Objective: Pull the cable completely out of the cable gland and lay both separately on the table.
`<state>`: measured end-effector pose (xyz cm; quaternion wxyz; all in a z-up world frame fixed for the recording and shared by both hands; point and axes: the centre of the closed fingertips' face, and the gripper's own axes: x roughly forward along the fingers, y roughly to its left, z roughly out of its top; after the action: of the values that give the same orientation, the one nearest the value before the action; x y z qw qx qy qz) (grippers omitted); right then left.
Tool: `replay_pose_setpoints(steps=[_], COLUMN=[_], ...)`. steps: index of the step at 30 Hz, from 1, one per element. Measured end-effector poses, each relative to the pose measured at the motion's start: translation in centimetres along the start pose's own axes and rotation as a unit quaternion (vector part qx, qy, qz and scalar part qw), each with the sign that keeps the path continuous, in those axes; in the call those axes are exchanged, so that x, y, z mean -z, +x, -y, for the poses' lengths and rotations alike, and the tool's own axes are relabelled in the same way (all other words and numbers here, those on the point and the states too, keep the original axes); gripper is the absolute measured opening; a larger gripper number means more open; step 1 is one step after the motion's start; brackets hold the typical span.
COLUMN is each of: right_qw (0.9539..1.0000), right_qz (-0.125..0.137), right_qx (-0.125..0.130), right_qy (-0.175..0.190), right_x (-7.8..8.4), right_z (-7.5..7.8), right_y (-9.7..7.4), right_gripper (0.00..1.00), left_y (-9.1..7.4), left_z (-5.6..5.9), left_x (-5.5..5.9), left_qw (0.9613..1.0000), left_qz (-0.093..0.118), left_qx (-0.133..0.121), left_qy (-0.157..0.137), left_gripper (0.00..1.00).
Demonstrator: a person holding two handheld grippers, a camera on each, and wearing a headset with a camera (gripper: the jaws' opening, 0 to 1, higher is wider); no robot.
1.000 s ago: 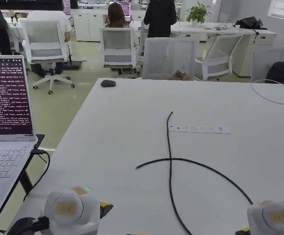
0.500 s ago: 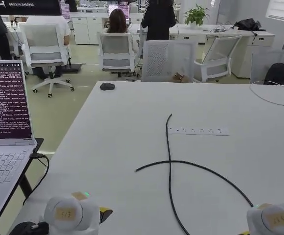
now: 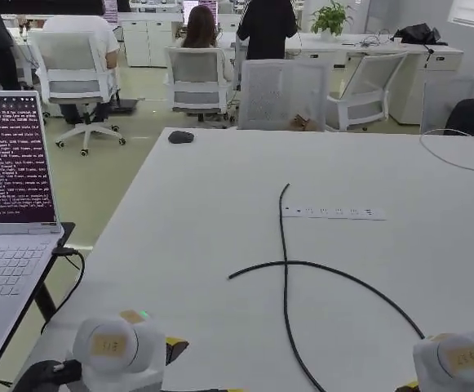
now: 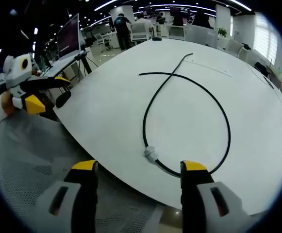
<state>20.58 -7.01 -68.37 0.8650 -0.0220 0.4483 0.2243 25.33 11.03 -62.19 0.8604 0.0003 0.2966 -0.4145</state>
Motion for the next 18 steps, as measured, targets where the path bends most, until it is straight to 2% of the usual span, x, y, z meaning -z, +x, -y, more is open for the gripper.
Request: replay_pose_setpoints(steps=[18], right_qw=[1.0], right_qz=[-0.005], right_qx=[0.005], right_qy=[0.005], right_x=[0.27], right_z=[0.19], right_y=[-0.11], right_gripper=[0.69], left_y=[0.23], left_z=[0.79], left_x=[0.4], left_qw=[0.9997], left_qz=[-0.012], left_qx=[0.012], left_qy=[0.02], left_gripper=[0.81])
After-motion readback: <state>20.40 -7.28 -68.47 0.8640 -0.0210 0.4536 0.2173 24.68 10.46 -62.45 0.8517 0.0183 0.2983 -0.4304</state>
